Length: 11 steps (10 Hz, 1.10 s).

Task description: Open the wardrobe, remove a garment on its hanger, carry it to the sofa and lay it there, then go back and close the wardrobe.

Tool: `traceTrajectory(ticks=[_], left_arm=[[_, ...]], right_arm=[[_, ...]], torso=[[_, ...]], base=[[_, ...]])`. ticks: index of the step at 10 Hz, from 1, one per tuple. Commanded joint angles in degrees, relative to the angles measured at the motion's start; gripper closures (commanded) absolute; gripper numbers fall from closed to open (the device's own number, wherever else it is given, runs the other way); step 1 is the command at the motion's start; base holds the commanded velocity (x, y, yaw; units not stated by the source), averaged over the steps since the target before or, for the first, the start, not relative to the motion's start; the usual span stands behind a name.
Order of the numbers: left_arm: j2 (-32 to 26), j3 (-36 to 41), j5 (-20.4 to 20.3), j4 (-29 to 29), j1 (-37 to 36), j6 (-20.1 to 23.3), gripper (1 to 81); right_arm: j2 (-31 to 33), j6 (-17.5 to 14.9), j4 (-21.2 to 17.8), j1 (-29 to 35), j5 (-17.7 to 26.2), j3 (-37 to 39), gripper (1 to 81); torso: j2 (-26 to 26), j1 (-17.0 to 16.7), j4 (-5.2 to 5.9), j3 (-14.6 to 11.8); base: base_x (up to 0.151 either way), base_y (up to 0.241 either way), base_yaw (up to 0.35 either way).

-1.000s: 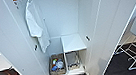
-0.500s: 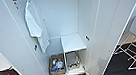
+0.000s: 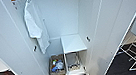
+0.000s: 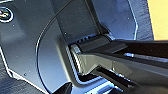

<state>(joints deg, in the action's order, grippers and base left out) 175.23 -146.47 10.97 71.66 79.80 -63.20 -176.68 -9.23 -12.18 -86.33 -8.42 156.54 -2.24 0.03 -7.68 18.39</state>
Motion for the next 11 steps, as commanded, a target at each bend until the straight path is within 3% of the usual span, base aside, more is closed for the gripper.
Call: traceTrajectory(ticks=[1, 2, 6, 7, 8, 11], left_arm=[[0.83, 0.75, 2.21, -0.11, -1.0, 0.09, 1.0], [0.83, 0.75, 2.21, -0.12, -1.0, 0.09, 1.0], [0.83, 0.83, 2.21, -0.11, -1.0, 0.0, 1.0], [0.83, 0.75, 2.21, -0.11, -1.0, 0.0, 1.0], [0.83, 0.83, 2.21, -0.11, -1.0, 0.0, 1.0], [-0.39, 0.83, 2.12, -0.2, -0.57, -0.08, 1.0]], right_arm=[[-0.02, -0.18, 0.4, 0.67, 3.85, 0.25, 1.0], [-0.02, -0.18, 0.4, 0.67, 3.85, 0.24, 1.0], [-0.02, -0.26, 0.41, 0.85, 3.85, 0.25, 1.0], [-0.02, -0.26, 0.4, 0.85, 3.85, 0.25, 1.0], [-0.02, -0.26, 0.4, 0.85, 3.85, 0.16, 1.0], [0.25, -0.18, 0.4, 1.29, 3.94, 0.25, 1.0]], torso=[[-0.02, 0.0, 0.0, 0.0], [-0.02, 0.0, 0.0, 0.0], [0.02, 0.02, 0.0, -7.12], [0.0, 0.02, 0.0, -7.52], [-0.02, -0.02, 0.0, -5.51], [-0.04, -0.03, 0.0, -7.19]], base=[[0.071, 0.0, 0.0], [0.072, 0.0, 0.0], [0.071, 0.0, 0.0], [0.0, 0.0, 0.0], [0.0, 0.0, 0.0], [0.0, 0.0, 0.0]])
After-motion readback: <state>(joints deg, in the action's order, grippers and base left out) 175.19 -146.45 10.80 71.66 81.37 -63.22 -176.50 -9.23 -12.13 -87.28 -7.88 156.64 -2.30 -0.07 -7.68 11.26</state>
